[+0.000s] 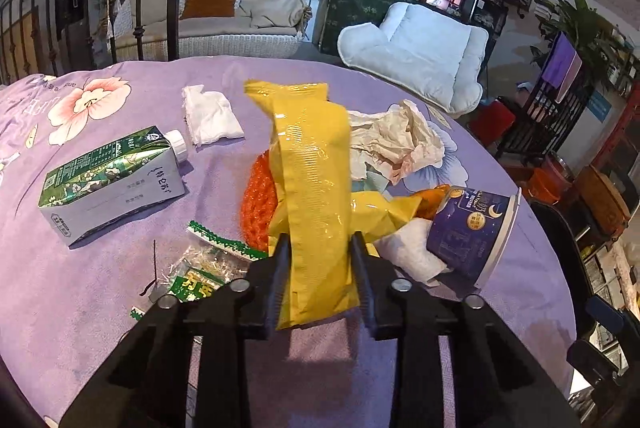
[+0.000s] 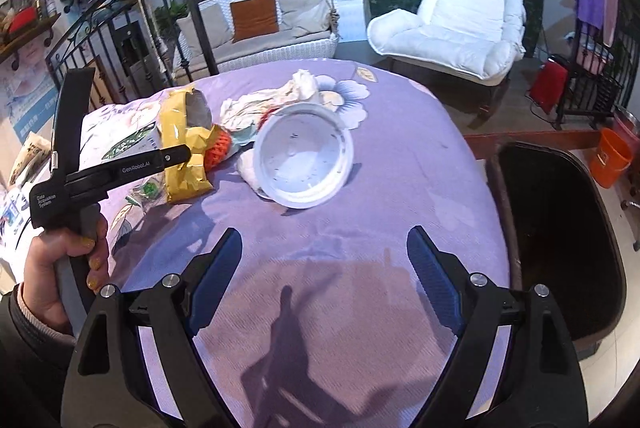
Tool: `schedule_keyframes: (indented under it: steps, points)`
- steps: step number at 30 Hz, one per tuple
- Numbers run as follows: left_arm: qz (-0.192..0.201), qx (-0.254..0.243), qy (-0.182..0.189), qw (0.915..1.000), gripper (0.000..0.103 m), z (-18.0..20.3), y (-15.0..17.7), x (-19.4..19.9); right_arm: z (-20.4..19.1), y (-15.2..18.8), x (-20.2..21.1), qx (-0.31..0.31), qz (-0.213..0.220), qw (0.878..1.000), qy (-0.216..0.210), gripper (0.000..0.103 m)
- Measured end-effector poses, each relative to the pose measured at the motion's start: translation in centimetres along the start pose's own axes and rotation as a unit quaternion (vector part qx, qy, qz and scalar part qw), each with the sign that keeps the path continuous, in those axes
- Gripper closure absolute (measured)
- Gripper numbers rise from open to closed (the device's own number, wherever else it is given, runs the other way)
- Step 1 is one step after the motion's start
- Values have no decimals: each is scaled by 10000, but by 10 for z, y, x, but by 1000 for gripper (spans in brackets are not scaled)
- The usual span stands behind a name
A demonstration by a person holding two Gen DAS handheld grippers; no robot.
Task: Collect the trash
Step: 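Grasp the yellow snack wrapper with the left tool while the right tool grasps the paper cup, then carry the wrapper and cup over the black bin and open both tools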
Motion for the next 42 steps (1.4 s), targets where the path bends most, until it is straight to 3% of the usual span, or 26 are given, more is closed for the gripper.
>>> schedule_keyframes:
  steps: [5,15,23,28,34,42]
  points:
    - [148,-17,52,9999,86,3,-2,10,-25,-11,-25,248,-180,9993,-218,22]
    - [455,-73,149,9988,88,11,-3,35,-57,-24,-69,622,-544,9956,-436,51]
    - [571,-84,175,9982,88,14,4,46,-70,-33,-87,732,-574,9945,-476,70]
    - [563,-90,184,9982,88,15,10,49,-76,-33,-95,773,-590,9941,-480,90]
    - [587,-97,188,9981,88,18,14,54,-73,-37,-82,927,-292,9946,-353,95]
    - [670,-316,408,9964,88,42,13,60,-42,-38,-41,627,59,9975,-327,95]
Point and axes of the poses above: each gripper's, at about its wrist camera, not at the fingertips, and x roughly against the way its jaws point, z to its right, y to its underside, the point moved 10 cm from there along -x, roughly the way its jaws point, and after that the axes turned 9 degrees about y, right-handed, at the moved point
